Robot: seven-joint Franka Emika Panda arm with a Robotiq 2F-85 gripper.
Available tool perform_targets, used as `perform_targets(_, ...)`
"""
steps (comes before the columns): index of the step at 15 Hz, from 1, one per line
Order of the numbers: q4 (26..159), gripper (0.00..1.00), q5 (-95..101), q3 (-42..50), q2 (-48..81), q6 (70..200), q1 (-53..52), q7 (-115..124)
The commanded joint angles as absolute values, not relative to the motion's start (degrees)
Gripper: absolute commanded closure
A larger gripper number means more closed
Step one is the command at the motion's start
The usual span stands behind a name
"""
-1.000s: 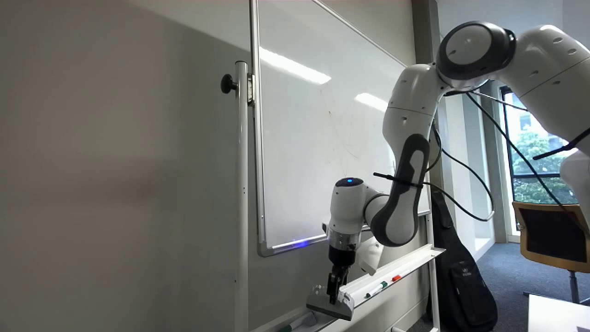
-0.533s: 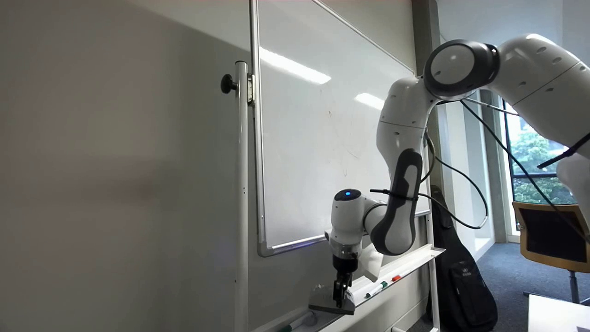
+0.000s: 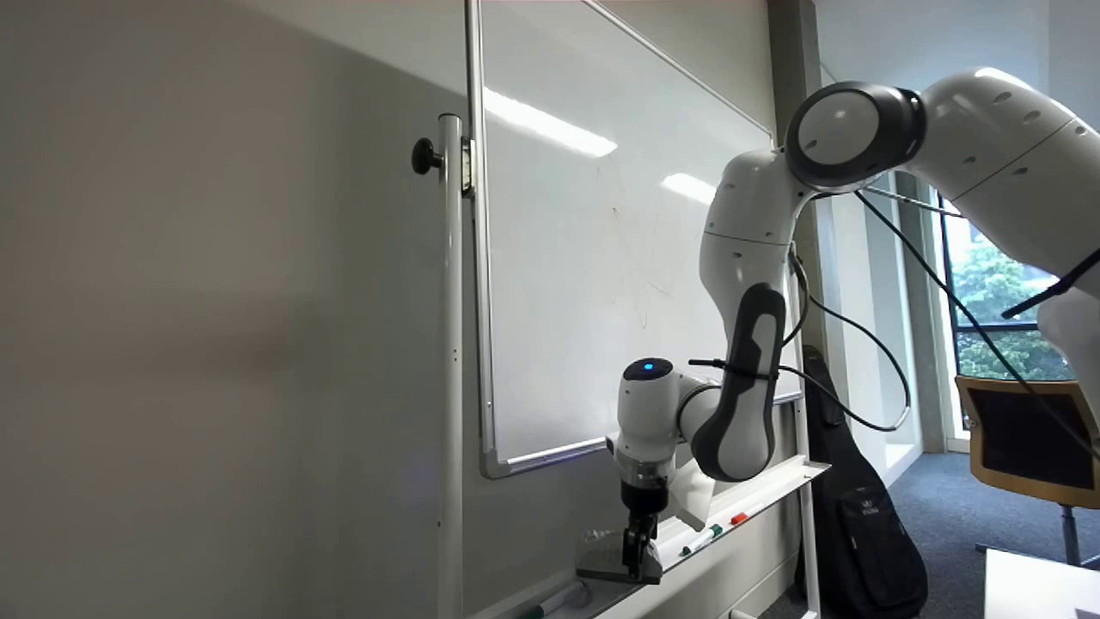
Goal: Wipe the white board clean with the duster
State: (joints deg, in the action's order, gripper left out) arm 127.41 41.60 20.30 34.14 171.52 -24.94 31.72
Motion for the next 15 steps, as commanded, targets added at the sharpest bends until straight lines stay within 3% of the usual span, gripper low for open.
perform_targets(1,127.6,0.0,41.6,19.9,34.3,174.0,-24.4,31.7)
perform_targets(13,129.4,0.0,42.1,11.3,32.5,177.5,-16.6,24.4)
perform_targets(14,129.4,0.25,41.9,10.8,32.4,177.2,-16.0,23.8)
perform_targets(15,129.4,0.28,42.3,10.3,32.6,176.8,-15.5,22.5)
